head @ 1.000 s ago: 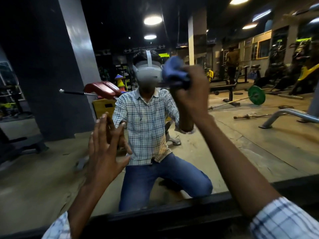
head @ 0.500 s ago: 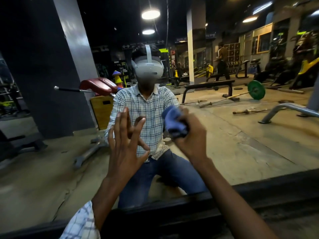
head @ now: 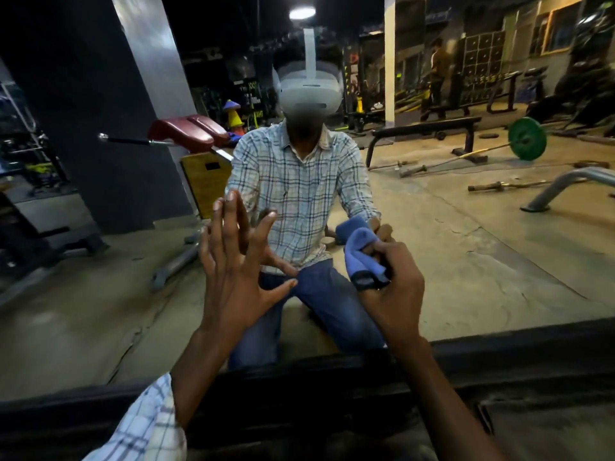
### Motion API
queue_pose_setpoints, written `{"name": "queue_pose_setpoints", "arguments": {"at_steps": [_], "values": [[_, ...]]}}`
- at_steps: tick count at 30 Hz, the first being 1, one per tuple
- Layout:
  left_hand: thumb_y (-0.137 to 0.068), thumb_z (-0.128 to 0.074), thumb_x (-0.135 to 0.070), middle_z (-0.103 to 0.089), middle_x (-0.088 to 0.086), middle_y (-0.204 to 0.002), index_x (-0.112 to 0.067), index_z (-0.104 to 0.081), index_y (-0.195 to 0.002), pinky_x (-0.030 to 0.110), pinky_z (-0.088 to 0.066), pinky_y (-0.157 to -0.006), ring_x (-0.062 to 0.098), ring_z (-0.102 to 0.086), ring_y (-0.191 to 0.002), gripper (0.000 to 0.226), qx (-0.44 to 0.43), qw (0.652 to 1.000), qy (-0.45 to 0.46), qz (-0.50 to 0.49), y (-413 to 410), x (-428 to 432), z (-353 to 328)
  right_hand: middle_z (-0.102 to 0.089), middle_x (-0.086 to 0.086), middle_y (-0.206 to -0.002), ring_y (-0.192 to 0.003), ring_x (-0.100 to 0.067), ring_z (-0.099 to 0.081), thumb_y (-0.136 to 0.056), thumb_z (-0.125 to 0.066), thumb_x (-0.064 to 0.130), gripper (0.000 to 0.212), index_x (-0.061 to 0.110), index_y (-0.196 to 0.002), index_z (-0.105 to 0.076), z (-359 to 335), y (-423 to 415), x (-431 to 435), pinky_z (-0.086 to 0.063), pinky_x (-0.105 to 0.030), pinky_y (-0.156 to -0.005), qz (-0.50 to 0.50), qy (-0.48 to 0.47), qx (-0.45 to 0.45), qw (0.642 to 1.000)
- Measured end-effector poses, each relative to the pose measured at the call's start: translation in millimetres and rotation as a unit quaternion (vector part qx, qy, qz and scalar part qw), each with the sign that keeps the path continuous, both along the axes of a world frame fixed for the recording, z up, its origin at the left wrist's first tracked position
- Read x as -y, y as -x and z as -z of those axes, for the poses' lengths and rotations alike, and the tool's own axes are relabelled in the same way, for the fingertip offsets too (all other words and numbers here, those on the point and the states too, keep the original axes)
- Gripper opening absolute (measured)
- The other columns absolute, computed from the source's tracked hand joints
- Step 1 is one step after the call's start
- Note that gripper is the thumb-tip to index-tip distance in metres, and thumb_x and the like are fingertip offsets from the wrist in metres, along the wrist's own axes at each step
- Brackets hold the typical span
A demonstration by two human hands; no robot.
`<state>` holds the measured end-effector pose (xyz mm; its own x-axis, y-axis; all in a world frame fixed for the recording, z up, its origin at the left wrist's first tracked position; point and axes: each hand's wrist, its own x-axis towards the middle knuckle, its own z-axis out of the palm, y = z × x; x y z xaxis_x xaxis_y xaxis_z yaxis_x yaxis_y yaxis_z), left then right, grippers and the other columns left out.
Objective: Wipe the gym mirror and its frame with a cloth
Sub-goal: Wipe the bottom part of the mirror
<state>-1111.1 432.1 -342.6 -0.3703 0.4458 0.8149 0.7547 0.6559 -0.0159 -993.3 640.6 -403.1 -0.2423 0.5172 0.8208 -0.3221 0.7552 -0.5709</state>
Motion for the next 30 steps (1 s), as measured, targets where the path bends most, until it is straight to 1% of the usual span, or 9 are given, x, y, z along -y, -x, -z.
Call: {"name": "queue_pose_setpoints", "arguments": {"at_steps": [2,5,10,14,16,18,22,25,30], "values": [[-0.071,-0.082,-0.067,0.008,0.019,-0.172,-0.03,-0.03,-0.162,0.057,0.0,-0.125,0.034,0.011,-0.16,0.111,0.007,1.0,-0.014,-0.001,-1,-3,1,-0.062,0.003,-0.095,-0.081,-0.011,-0.06,-0.08,-0.074,0.014,0.022,0.009,-0.099,-0.064,2,2,0,-0.043,-0.019,-0.069,-0.003,0.007,0.004,1.0],[-0.072,-0.076,-0.069,0.006,0.021,-0.172,-0.029,-0.031,-0.161,0.059,-0.003,-0.126,0.033,0.012,-0.16,0.107,0.006,1.0,-0.021,-0.01,-2,-7,3,-0.062,0.0,-0.094,-0.081,-0.012,-0.06,-0.081,-0.074,0.018,0.022,0.007,-0.098,-0.064,4,5,-4,-0.043,-0.019,-0.07,-0.01,0.007,0.005,1.0],[-0.072,-0.087,-0.06,0.007,0.02,-0.171,-0.028,-0.033,-0.161,0.062,-0.003,-0.126,0.033,0.013,-0.159,0.109,0.019,0.999,-0.031,0.001,1,-9,4,-0.06,-0.001,-0.091,-0.08,-0.009,-0.057,-0.083,-0.066,0.024,0.022,0.005,-0.095,-0.064,3,5,-4,-0.042,-0.019,-0.069,-0.022,0.002,-0.001,1.0],[-0.074,-0.083,-0.062,0.005,0.021,-0.172,-0.026,-0.035,-0.16,0.06,-0.002,-0.126,0.034,0.011,-0.16,0.105,0.011,0.999,-0.032,0.01,0,-9,4,-0.06,-0.001,-0.09,-0.08,-0.008,-0.057,-0.084,-0.074,0.009,0.015,0.005,-0.095,-0.065,5,5,-4,-0.043,-0.021,-0.069,-0.013,-0.005,-0.007,1.0],[-0.074,-0.084,-0.062,0.004,0.022,-0.172,-0.025,-0.035,-0.16,0.061,-0.002,-0.126,0.036,0.008,-0.16,0.106,0.013,0.999,-0.035,0.018,0,-11,5,-0.06,0.001,-0.092,-0.083,-0.003,-0.057,-0.08,-0.076,-0.004,0.022,0.006,-0.096,-0.065,4,3,-3,-0.042,-0.019,-0.07,-0.011,0.001,-0.001,1.0],[-0.071,-0.086,-0.062,0.002,0.022,-0.171,-0.026,-0.034,-0.16,0.063,-0.003,-0.125,0.039,0.005,-0.159,0.11,0.009,0.999,-0.041,0.022,2,-12,7,-0.059,0.002,-0.091,-0.083,0.0,-0.056,-0.078,-0.074,-0.008,0.025,0.007,-0.095,-0.064,2,1,1,-0.041,-0.018,-0.07,-0.01,0.0,-0.004,1.0],[-0.067,-0.087,-0.064,-0.004,0.023,-0.171,-0.029,-0.032,-0.159,0.064,-0.006,-0.123,0.04,-0.001,-0.159,0.113,-0.008,0.998,-0.05,0.024,8,-14,11,-0.059,0.001,-0.091,-0.084,-0.002,-0.057,-0.081,-0.068,0.004,0.013,0.007,-0.094,-0.064,-1,2,5,-0.042,-0.018,-0.072,0.005,-0.003,-0.012,1.0],[-0.066,-0.086,-0.066,-0.01,0.024,-0.17,-0.029,-0.032,-0.158,0.065,-0.011,-0.122,0.042,-0.008,-0.158,0.113,-0.034,0.998,-0.054,0.023,9,-14,11,-0.058,0.0,-0.091,-0.084,-0.002,-0.057,-0.083,-0.063,0.013,0.014,0.006,-0.094,-0.063,-3,2,10,-0.042,-0.017,-0.072,0.019,-0.001,-0.016,1.0],[-0.067,-0.085,-0.067,-0.013,0.024,-0.169,-0.027,-0.035,-0.158,0.067,-0.015,-0.121,0.045,-0.012,-0.157,0.112,-0.051,0.997,-0.047,0.019,10,-14,12,-0.057,0.001,-0.089,-0.082,-0.006,-0.057,-0.083,-0.069,0.004,0.012,0.007,-0.093,-0.063,-5,4,18,-0.041,-0.019,-0.071,0.04,0.013,-0.01,0.999]]}}
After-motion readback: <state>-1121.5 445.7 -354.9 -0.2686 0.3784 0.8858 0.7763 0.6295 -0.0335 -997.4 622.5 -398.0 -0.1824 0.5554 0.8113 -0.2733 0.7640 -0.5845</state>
